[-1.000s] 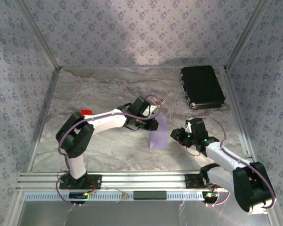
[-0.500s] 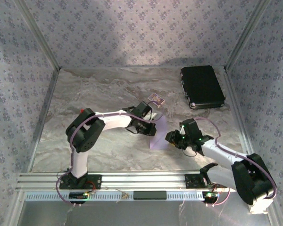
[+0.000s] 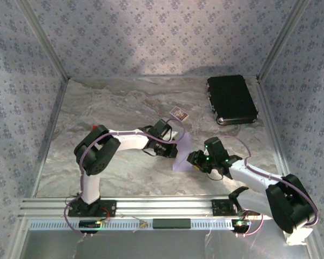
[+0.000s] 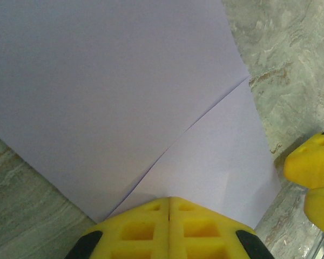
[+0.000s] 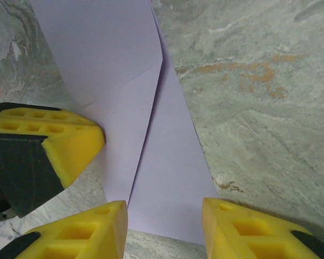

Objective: Fold a paper plane with a square sheet of paper (pick it up from the middle)

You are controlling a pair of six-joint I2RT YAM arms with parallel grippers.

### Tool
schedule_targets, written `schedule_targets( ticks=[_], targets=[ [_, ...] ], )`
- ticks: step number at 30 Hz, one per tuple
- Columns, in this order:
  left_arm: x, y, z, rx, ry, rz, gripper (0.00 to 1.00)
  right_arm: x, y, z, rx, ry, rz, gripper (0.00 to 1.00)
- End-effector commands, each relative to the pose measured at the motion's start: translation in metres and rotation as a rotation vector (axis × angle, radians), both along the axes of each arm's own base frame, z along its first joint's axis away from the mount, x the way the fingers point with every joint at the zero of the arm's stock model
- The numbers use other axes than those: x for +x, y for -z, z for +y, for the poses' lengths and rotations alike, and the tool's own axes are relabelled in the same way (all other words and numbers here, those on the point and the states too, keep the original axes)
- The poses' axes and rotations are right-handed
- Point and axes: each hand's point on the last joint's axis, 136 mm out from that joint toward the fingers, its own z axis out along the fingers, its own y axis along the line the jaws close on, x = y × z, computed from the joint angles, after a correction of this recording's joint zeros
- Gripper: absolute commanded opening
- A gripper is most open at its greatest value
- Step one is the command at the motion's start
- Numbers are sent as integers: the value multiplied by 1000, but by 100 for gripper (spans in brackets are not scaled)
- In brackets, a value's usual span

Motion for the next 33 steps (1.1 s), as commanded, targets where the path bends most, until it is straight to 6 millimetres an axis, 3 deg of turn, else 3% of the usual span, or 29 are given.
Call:
schedule_targets(
  ticks=[1,14,26,33],
  targets=[
    [-15,14,12,66,-1,40,5,2,-4,0,-29,15,11,43],
    [-15,12,11,54,-2,35,5,3,15,7,-84,1,78,45],
    [-15,12,10,48,-3,38,4,35,-17,40,78,-118,-44,52],
    [-14,12,9,40,-13,38,4,47,-13,28,78,-107,-47,52]
  ],
)
